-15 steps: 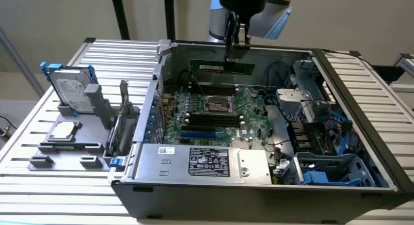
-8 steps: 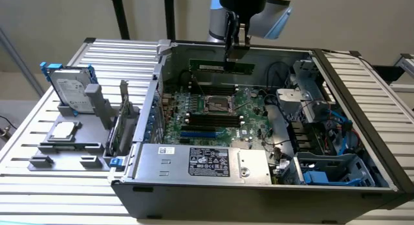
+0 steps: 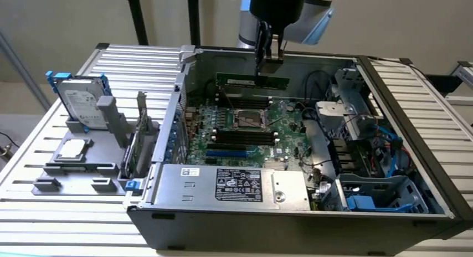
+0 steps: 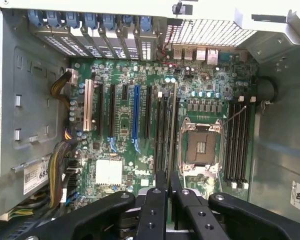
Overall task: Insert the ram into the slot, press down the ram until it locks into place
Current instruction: 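Insert the ram into the slot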
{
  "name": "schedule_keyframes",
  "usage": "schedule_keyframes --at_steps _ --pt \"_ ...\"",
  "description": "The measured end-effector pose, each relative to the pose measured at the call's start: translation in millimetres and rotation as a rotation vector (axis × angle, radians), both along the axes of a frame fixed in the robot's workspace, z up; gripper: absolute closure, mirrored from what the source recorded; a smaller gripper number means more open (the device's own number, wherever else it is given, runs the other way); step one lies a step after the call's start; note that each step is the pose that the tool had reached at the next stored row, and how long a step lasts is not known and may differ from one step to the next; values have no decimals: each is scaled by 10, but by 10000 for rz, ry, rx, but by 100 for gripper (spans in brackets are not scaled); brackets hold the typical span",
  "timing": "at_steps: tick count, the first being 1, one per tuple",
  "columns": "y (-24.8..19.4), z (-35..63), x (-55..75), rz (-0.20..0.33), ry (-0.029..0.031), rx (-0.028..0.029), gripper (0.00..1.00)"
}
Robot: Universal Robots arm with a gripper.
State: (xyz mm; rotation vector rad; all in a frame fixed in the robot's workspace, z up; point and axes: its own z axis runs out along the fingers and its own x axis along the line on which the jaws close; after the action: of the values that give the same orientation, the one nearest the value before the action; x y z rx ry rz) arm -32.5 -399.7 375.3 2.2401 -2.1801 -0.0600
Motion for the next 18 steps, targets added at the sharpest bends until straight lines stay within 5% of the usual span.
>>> schedule_keyframes --at_steps 18 --pt "0 -327 -51 0 -29 -1 86"
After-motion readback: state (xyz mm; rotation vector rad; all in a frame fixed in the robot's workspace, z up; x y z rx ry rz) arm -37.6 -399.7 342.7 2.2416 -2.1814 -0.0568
